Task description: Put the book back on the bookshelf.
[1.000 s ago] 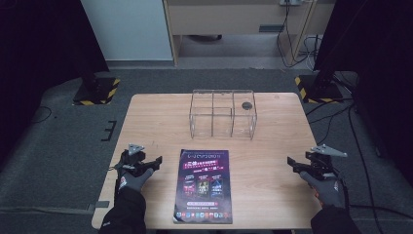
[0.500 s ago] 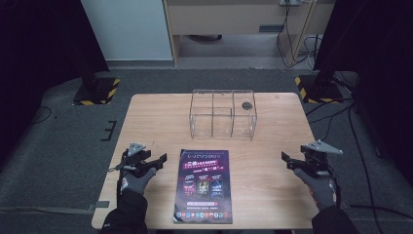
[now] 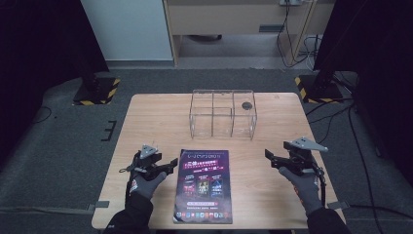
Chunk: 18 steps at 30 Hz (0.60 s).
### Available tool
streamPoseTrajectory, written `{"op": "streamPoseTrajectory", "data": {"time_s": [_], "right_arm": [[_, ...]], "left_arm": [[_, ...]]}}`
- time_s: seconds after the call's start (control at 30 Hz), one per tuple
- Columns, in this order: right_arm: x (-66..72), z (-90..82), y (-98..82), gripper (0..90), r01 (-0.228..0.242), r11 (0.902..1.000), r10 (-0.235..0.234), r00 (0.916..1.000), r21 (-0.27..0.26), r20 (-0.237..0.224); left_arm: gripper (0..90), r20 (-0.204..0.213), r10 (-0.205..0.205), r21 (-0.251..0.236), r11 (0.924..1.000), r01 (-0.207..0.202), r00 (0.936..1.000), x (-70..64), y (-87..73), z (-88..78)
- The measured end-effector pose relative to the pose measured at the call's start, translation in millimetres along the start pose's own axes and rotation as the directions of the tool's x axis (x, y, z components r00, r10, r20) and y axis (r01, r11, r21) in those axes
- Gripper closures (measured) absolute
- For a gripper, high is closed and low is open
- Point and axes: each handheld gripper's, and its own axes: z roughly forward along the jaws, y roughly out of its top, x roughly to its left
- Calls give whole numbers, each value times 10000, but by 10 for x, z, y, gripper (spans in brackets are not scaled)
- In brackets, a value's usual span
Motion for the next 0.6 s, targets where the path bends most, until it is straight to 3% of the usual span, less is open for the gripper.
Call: {"op": "streamPoseTrajectory", "data": {"time_s": [0.17, 0.6], "right_arm": [[173, 85, 20, 183, 202, 9997, -197, 9988, 113, -448], [569, 394, -17, 191, 609, 9964, -552, 9940, 583, -946]], "left_arm": [[257, 42, 57, 153, 9999, -57, 10000, -37, -14, 34], [272, -73, 620, 1032, 9928, -609, 9981, -110, -102, 187]]}}
